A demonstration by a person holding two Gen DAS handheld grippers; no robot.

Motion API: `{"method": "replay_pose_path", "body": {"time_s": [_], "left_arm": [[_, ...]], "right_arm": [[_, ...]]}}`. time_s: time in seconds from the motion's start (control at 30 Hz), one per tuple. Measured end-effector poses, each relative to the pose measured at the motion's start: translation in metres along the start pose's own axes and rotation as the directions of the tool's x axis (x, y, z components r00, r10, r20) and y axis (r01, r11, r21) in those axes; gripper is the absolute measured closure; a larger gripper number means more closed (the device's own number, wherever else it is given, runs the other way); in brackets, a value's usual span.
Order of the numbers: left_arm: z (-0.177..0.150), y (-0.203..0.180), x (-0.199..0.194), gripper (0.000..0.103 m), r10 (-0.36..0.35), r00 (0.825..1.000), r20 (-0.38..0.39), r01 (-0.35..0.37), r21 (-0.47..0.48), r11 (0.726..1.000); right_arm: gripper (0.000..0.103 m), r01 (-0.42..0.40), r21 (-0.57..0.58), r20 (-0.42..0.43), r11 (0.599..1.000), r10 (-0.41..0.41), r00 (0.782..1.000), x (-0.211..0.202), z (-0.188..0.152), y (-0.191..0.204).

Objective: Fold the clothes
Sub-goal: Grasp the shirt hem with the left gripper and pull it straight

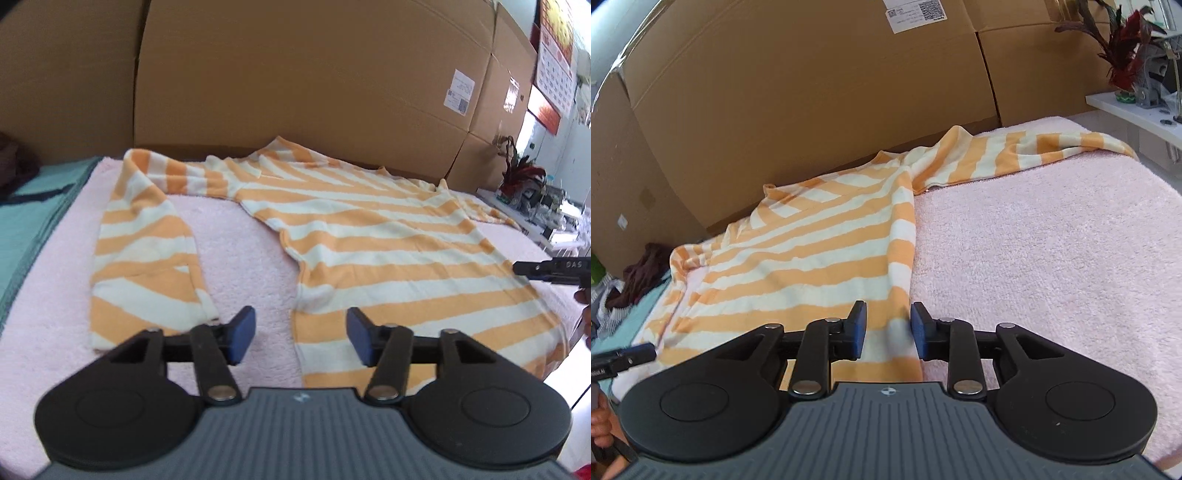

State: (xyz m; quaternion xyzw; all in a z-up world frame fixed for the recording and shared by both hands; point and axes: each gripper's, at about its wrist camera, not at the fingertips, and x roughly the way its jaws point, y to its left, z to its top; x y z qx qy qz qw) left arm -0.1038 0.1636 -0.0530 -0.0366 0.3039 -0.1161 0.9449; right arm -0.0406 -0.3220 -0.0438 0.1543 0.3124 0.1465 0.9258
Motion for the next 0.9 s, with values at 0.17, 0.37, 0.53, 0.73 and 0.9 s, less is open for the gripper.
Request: {"method": "replay_pose_path", "body": {"time_s": [0.17, 0.37, 0.53, 0.73, 0.9], "left_arm": [[-0.011, 0.004, -0.004, 0.042, -0.087, 0.996, -0.021, 0.086, -0.051, 0.995], [-0.019, 0.002, -0.004, 0.102, -0.119, 0.993, 0.009, 0.119, -0.103, 0.988], [-0.025, 0.007, -0.014, 0.103, -0.156, 0.988, 0.009, 0.155, -0.174, 0.972], [-0.034, -0.001, -0.03, 0.103, -0.139, 0.99, -0.014, 0.135, -0.153, 0.979], [-0.035, 0.005, -0.039, 0.082, -0.16, 0.987, -0.032, 0.152, -0.173, 0.973]], "right_arm": [[0.074, -0.017, -0.102, -0.036, 0.995, 0.013, 0.999, -0.028, -0.022, 0.01], [0.092, -0.056, -0.082, -0.018, 0.995, 0.054, 0.998, -0.037, -0.033, 0.01], [0.097, -0.082, -0.051, 0.007, 0.995, 0.083, 0.997, -0.041, -0.038, 0.007], [0.097, -0.096, -0.018, -0.005, 0.995, 0.096, 0.995, -0.042, -0.04, 0.002], [0.077, -0.122, -0.014, -0.039, 0.992, 0.121, 0.992, -0.054, -0.042, -0.002]]}}
